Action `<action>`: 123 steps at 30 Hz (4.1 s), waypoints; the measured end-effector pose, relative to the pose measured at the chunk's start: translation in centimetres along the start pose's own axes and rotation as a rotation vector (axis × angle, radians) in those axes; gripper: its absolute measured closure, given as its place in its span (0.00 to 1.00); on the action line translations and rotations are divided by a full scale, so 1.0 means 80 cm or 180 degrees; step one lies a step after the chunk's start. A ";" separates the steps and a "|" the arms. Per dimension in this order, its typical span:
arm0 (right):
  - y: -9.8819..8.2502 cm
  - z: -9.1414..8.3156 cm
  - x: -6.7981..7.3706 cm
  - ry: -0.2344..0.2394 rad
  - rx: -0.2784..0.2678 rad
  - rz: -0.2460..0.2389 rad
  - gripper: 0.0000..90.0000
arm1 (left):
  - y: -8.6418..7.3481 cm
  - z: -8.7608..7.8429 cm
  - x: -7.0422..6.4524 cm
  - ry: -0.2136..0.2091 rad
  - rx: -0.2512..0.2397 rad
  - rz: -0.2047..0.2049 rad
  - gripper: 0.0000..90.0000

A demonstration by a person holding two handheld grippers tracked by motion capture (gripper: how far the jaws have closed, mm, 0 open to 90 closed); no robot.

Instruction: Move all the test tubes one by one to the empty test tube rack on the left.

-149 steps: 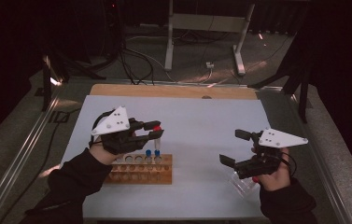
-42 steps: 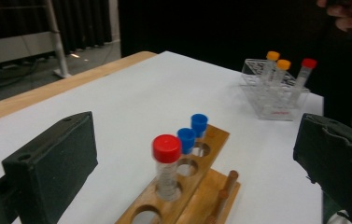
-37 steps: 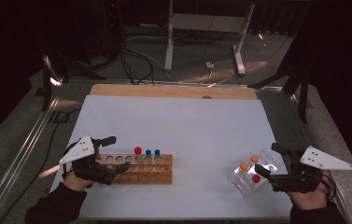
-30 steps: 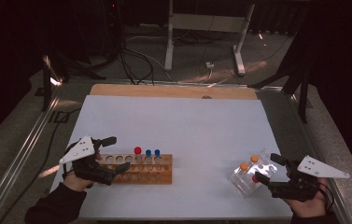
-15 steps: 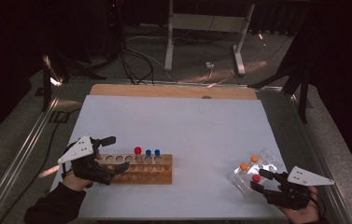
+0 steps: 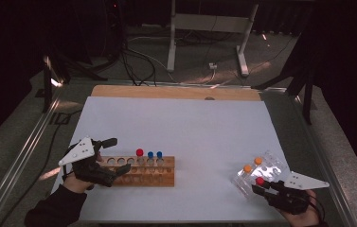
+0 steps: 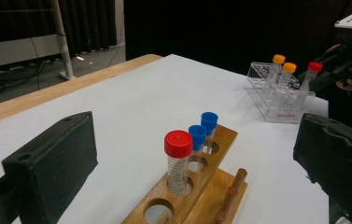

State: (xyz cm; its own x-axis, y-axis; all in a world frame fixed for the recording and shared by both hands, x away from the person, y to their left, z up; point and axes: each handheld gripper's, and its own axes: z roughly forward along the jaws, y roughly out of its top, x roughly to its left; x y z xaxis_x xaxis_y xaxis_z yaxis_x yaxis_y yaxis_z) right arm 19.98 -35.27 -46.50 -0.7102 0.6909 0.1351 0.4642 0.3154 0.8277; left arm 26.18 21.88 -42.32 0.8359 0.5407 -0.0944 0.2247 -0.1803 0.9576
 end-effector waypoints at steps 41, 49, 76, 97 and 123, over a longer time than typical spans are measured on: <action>0.102 -0.052 0.001 0.0010 -0.0213 -0.0285 0.82 | 0.008 0.002 -0.002 -0.0053 0.0046 0.0031 0.01; 0.136 -0.056 0.005 0.0090 -0.0318 -0.0417 0.82 | 0.017 0.002 -0.004 -0.0138 0.0023 -0.0001 0.01; 0.188 0.031 0.044 0.0659 -0.0264 -0.0750 0.82 | 0.093 0.067 -0.041 -0.0492 0.0144 0.0149 0.01; 0.191 0.073 0.078 0.0856 -0.0156 -0.0867 0.82 | 0.123 0.126 -0.087 -0.0815 0.0141 0.0309 0.07; 0.189 0.089 0.093 0.0981 -0.0110 -0.0899 0.82 | 0.125 0.177 -0.128 -0.1122 0.0146 0.0585 0.59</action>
State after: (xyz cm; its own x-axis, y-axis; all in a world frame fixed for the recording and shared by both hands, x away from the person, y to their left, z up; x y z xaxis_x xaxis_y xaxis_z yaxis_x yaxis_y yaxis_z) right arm 25.47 -20.76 -36.84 -0.9346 0.3518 0.0526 0.2144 0.4389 0.8726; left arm 26.96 2.88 -35.61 0.9831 0.1824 -0.0180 0.0710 -0.2884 0.9549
